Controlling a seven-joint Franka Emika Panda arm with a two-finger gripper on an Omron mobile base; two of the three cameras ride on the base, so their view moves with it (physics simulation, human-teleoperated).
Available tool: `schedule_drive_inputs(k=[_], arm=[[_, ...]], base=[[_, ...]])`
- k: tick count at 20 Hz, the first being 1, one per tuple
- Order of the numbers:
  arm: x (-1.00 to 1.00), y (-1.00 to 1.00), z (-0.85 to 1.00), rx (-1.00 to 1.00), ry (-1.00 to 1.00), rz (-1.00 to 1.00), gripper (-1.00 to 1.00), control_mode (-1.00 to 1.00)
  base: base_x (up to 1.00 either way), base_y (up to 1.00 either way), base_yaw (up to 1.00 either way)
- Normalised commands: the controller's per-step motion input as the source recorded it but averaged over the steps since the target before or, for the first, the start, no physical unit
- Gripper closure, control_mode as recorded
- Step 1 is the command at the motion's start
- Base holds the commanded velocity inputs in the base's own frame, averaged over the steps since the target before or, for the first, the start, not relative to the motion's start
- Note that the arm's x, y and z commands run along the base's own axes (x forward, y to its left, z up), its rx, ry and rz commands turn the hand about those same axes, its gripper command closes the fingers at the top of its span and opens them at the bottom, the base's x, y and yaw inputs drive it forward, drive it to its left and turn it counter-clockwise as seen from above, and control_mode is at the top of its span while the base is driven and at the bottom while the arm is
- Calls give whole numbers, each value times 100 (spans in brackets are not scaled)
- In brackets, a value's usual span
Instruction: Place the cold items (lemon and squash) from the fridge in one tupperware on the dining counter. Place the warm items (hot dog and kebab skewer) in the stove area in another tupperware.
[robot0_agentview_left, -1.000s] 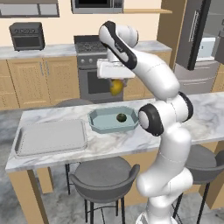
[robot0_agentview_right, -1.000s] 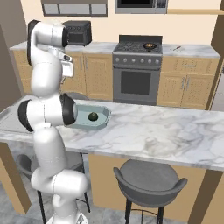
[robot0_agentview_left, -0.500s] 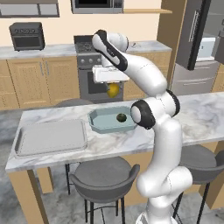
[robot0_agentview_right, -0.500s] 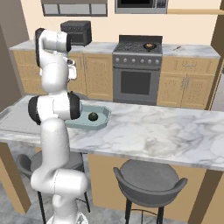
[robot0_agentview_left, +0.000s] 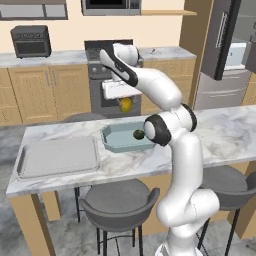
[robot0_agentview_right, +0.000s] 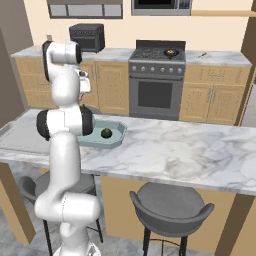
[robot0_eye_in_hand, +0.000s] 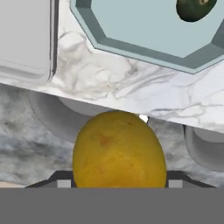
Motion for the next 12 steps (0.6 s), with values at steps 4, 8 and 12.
schedule_drive_inputs(k=[4,8,12], arm=[[10,-9,-33,13,-34,0,100,-100],[0,-16,-37,33,-55,0,100,-100],[-5,-14,-33,41,-75,1,100,-100]], base=[[0,0,0],[0,0,0],[0,0,0]])
